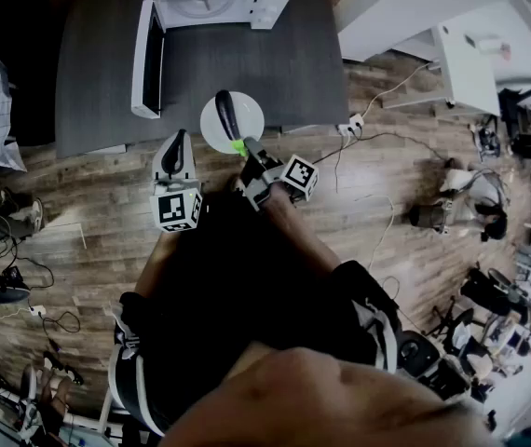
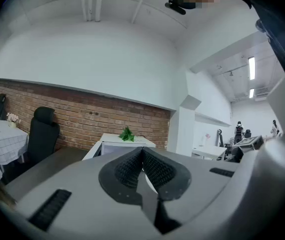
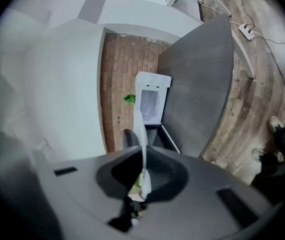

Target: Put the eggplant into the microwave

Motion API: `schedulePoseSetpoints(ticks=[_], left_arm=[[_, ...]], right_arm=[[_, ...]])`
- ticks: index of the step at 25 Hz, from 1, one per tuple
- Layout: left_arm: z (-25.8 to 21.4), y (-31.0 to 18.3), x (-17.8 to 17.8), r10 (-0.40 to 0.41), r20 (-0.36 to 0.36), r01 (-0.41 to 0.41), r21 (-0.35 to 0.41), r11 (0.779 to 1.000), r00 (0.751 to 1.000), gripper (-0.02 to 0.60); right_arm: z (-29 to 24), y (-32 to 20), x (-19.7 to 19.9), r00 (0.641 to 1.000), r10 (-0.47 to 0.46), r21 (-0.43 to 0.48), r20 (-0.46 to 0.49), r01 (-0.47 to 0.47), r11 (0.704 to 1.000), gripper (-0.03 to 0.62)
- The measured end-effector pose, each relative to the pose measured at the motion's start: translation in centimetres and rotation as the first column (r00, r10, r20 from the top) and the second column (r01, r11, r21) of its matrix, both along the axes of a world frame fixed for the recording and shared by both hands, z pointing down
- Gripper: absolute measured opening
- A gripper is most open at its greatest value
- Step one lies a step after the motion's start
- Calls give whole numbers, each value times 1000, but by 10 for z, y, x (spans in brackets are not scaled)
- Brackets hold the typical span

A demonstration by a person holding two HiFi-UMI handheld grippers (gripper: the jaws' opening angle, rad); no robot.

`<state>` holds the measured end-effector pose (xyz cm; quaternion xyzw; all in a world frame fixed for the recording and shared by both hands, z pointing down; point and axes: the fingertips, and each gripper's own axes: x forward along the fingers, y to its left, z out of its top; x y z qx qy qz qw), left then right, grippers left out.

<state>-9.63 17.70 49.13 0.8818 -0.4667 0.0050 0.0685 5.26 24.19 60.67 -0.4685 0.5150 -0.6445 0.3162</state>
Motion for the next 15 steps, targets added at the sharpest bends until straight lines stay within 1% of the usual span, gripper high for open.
schedulePoseSetpoints(ticks=[9,15], left_arm=[[1,-1,-1,-2,2,2,2,1000,1000,35],[0,-3,-2,-19,5,19,2,1000,1000,35]], right_arm=[[-3,-4,-4,1000,-9,9,20,9,1000,38],[-4,-5,0,1000,-11,18,28,11,1000,38]])
